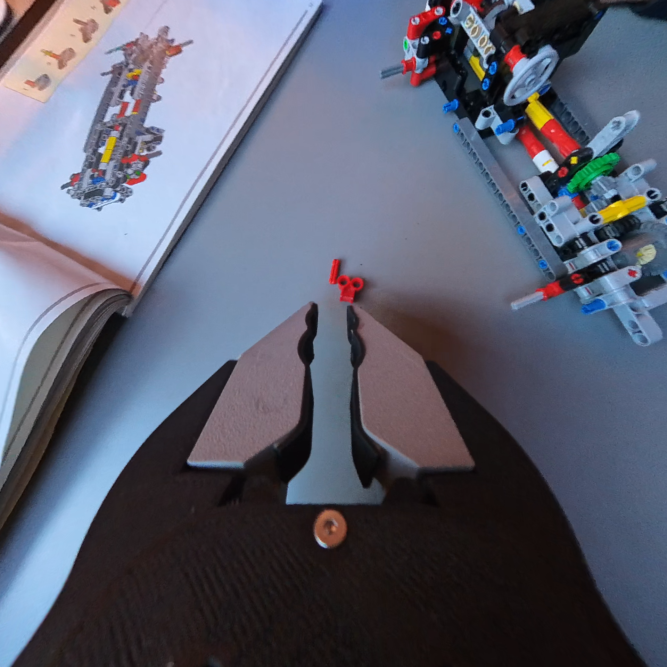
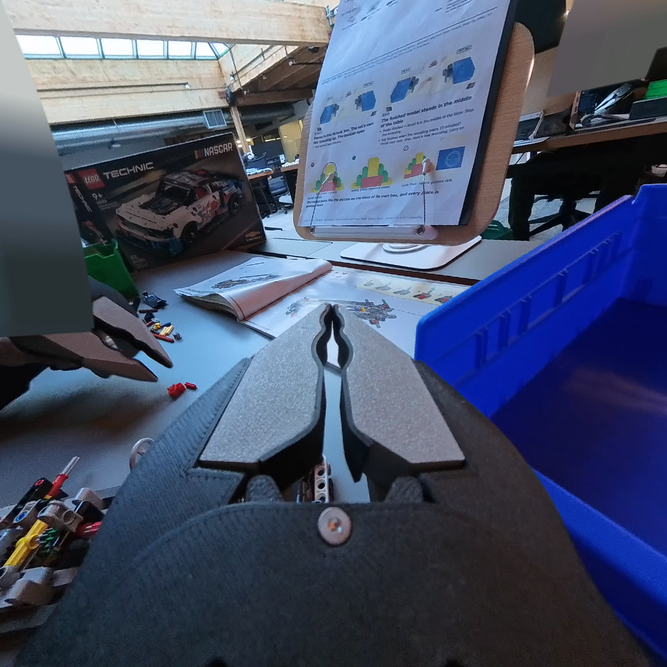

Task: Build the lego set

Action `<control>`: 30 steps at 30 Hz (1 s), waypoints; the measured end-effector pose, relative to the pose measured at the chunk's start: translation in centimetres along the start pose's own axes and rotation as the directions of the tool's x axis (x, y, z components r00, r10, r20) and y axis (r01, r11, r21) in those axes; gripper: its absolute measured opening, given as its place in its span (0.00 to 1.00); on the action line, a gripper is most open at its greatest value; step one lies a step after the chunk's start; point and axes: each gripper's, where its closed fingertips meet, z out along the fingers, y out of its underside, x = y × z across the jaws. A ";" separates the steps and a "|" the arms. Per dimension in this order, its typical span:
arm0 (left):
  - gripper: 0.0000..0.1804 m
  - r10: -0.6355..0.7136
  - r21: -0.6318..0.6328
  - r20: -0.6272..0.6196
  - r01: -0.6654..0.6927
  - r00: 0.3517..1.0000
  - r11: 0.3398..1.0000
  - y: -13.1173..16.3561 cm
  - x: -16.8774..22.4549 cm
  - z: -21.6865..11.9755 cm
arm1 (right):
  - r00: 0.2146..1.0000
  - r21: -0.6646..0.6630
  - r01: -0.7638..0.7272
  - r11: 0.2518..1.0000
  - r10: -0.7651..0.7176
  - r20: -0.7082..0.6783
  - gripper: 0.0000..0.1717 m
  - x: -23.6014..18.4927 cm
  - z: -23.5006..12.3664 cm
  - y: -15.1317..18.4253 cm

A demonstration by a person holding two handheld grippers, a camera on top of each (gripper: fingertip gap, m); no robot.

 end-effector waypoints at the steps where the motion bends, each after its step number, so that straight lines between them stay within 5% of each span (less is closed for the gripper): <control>1: 0.08 -0.008 0.011 0.010 0.008 1.000 1.000 0.0 -0.2 -0.6 | 1.000 0.001 0.007 1.000 -0.007 -0.006 0.00 0.1 0.0 0.0; 6: 0.07 -0.113 0.101 0.042 0.109 0.993 0.989 1.0 -0.6 -3.8 | 0.999 0.000 0.032 1.000 -0.032 -0.024 0.00 0.1 0.0 0.0; 16: 0.00 -0.340 0.217 0.298 0.283 0.892 0.934 9.7 1.8 -10.9 | 0.993 -0.034 0.097 0.995 -0.099 -0.061 0.00 0.2 0.4 0.4; 21: 0.00 -0.316 0.356 0.348 0.188 0.882 0.916 8.7 2.4 -13.3 | 0.990 -0.033 0.109 0.993 -0.112 -0.083 0.00 0.4 0.3 0.4; 30: 0.00 -0.278 0.315 0.329 0.173 0.902 0.933 8.8 3.0 -12.7 | 0.982 -0.052 0.143 0.988 -0.148 -0.115 0.00 0.5 0.4 0.6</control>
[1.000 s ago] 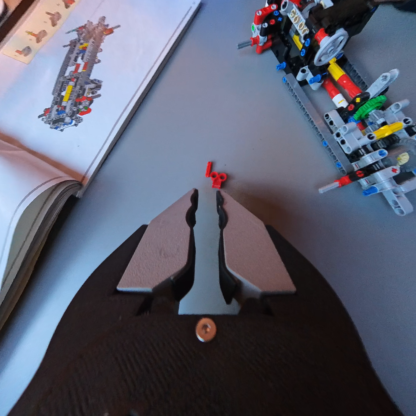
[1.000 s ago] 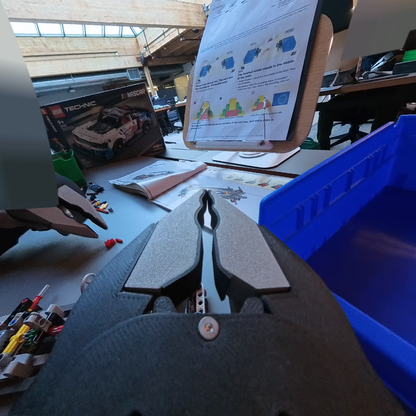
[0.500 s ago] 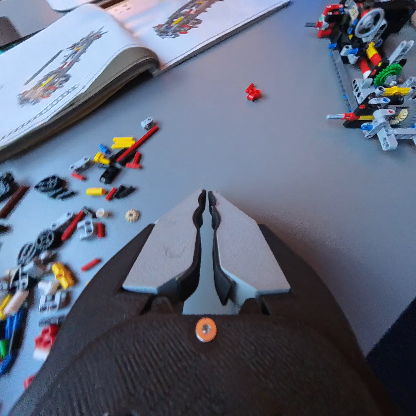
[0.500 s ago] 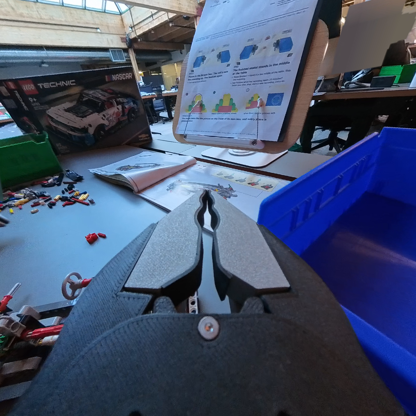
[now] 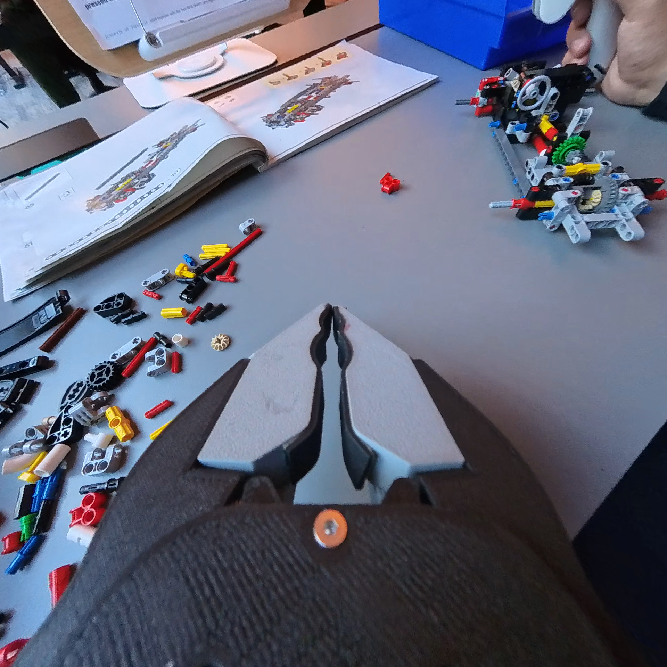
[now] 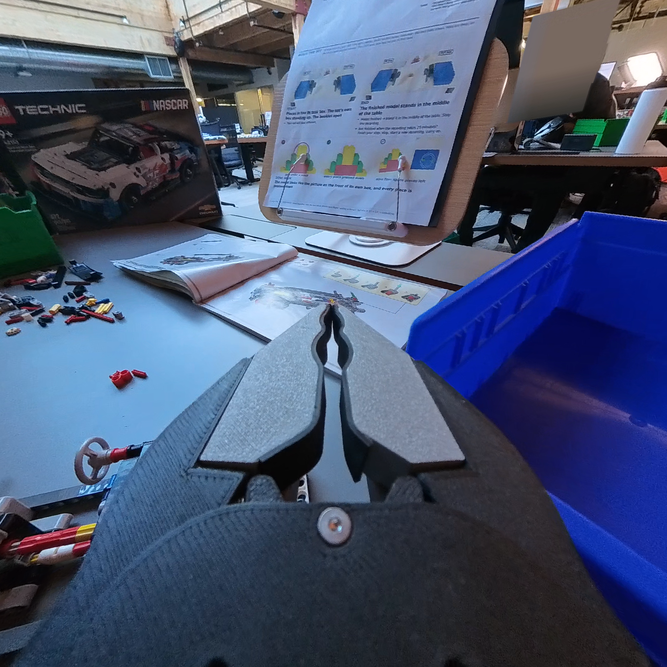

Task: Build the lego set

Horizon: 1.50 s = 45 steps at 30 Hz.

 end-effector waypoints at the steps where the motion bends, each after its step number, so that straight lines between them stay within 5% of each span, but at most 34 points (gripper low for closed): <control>1: 0.00 0.001 0.003 -0.002 -0.001 1.000 1.000 0.0 0.0 0.0 | 1.000 -0.001 0.004 1.000 -0.004 -0.001 0.00 0.0 0.0 0.0; 12: 0.00 -0.051 -0.014 0.038 0.051 0.998 0.999 0.3 -1.4 -0.2 | 1.000 -0.022 0.024 0.999 -0.024 0.004 0.00 -0.3 0.2 0.3; 16: 0.04 -0.071 -0.190 0.258 0.123 0.964 0.974 2.8 -8.4 -1.9 | 1.000 -0.018 0.018 1.000 -0.018 0.007 0.00 -0.3 0.2 0.3; 22: 0.05 -0.136 -0.280 0.347 0.241 0.928 0.929 3.9 -15.1 -3.1 | 1.000 -0.008 0.005 1.000 -0.005 0.012 0.00 -0.2 0.1 0.1; 34: 0.04 -0.085 -0.410 0.369 0.244 0.926 0.879 6.7 -16.0 -1.5 | 1.000 -0.004 -0.011 1.000 0.011 0.015 0.00 -0.1 0.1 0.1; 40: 0.04 -0.031 -0.383 0.364 0.180 0.931 0.906 5.0 -16.2 -1.7 | 0.999 0.014 -0.028 1.000 0.028 0.025 0.00 -0.1 -0.2 -0.2; 45: 0.04 -0.029 -0.233 0.299 0.103 0.954 0.967 -0.5 -15.2 -0.2 | 0.996 0.026 -0.079 0.997 0.077 0.042 0.00 0.2 -0.3 -0.3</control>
